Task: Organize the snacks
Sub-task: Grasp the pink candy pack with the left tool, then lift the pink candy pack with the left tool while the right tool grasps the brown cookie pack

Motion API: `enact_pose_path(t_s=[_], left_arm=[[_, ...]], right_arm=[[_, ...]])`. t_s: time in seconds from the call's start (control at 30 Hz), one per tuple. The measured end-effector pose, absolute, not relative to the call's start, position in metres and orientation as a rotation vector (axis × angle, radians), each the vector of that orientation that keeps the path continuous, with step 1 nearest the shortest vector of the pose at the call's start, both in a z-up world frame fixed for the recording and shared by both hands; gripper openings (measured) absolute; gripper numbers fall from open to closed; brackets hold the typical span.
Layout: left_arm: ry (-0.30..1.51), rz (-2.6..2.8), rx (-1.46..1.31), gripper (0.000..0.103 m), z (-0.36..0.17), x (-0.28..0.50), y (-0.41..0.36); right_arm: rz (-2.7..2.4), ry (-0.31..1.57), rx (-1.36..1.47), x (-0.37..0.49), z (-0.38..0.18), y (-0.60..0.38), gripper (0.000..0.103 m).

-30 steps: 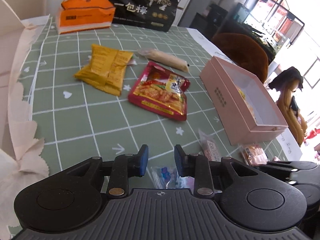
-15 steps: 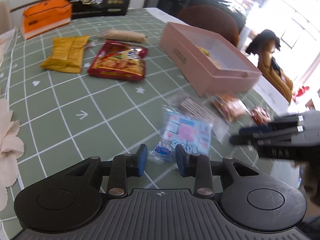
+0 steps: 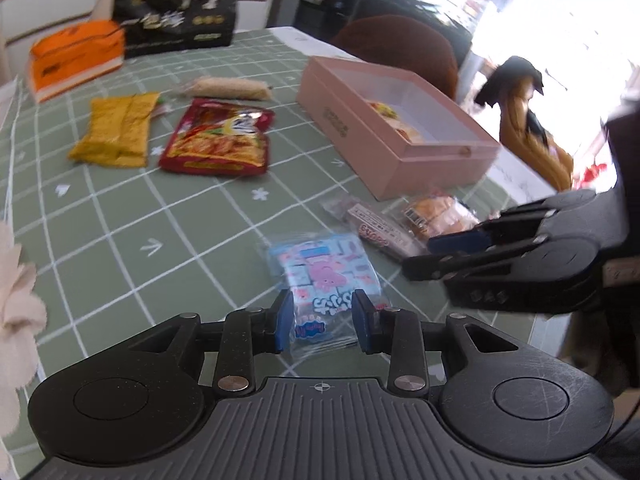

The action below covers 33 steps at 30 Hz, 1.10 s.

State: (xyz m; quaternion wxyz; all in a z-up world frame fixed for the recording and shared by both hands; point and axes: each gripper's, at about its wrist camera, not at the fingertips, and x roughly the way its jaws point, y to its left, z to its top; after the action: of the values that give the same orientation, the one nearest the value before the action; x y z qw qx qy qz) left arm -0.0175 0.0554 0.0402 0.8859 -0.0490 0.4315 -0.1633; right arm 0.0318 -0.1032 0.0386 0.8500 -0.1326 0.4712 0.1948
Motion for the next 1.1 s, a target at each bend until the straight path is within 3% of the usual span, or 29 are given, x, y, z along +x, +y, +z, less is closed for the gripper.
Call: enact_pose_path(t_s=[0.4, 0.57, 0.73, 0.83, 1.0, 1.1], left_arm=[[0.880, -0.445, 0.267, 0.043, 0.027, -0.024, -0.005], [0.910, -0.401, 0.187, 0.056, 0.023, -0.012, 0.007], [0.939, -0.464, 0.067, 0.059, 0.024, -0.005, 0.011], [0.946, -0.470, -0.026, 0.057, 0.024, -0.002, 0.021], [0.958, -0.427, -0.093, 0.053, 0.025, 0.004, 0.034], [0.975, -0.415, -0.132, 0.053, 0.028, 0.008, 0.031]], right_arm=[[0.255, 1.013, -0.225, 0.025, 0.039, -0.161, 0.027], [0.262, 0.991, -0.210, 0.019, 0.045, -0.164, 0.029], [0.252, 0.995, -0.153, 0.013, 0.047, -0.167, 0.035], [0.243, 0.984, -0.143, 0.008, 0.052, -0.170, 0.037], [0.239, 0.956, -0.157, -0.001, 0.060, -0.174, 0.049], [0.244, 0.961, -0.143, -0.002, 0.060, -0.178, 0.050]])
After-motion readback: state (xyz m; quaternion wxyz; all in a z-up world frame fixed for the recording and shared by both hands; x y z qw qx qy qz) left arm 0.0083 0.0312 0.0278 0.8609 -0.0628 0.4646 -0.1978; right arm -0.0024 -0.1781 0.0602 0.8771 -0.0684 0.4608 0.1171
